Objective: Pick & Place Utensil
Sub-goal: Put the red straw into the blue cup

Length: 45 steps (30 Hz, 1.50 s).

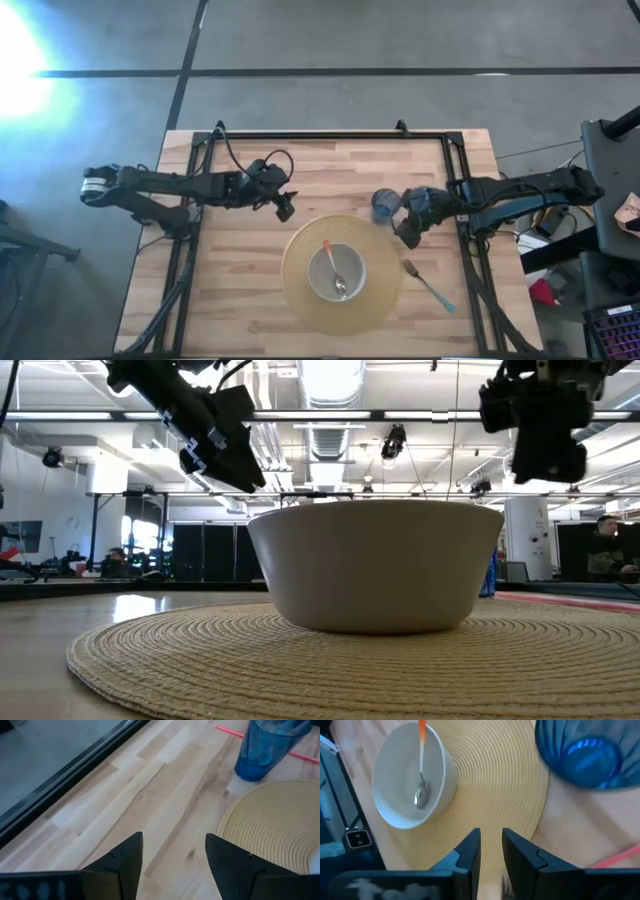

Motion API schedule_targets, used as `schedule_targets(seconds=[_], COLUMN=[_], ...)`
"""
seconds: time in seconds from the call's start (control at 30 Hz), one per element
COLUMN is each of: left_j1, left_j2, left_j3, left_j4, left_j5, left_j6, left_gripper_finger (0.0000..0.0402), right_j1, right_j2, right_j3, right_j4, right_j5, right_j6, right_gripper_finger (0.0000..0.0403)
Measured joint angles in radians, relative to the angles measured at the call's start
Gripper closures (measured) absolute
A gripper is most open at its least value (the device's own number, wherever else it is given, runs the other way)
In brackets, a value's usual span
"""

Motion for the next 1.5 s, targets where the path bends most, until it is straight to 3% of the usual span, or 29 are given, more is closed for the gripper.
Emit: schedule_targets(seconds=[0.17, 0.4, 0.57, 0.9, 1.5], left_j1=[0.002, 0.007, 0.009, 0.013, 0.020], left_j2=[0.000, 0.000, 0.000, 0.000, 0.000], left_j3=[0.000, 0.000, 0.000, 0.000, -0.002], left_j4=[0.000, -0.001, -0.001, -0.001, -0.001], left_j5=[0.031, 0.050, 0.050, 0.049, 0.049], left_j6=[0.036, 0.094, 0.129, 0.177, 0.187], left_gripper_finger=[0.0193, 0.0193, 0.0193, 0.0193, 0.0193], right_j1=[0.108, 0.299, 0.375, 0.351, 0.348], right_j2=[0.032, 0.088, 0.116, 0.155, 0.154], right_j3=[-0.013, 0.020, 0.023, 0.023, -0.116], right_j4=[0.002, 0.004, -0.034, -0.267, -0.250], right_j5=[0.019, 0.177, 0.266, 0.270, 0.305], right_j6=[0.183, 0.419, 0.579, 0.724, 0.825], right_gripper_finger=[0.0322, 0.0329, 0.0335, 0.0313, 0.0228])
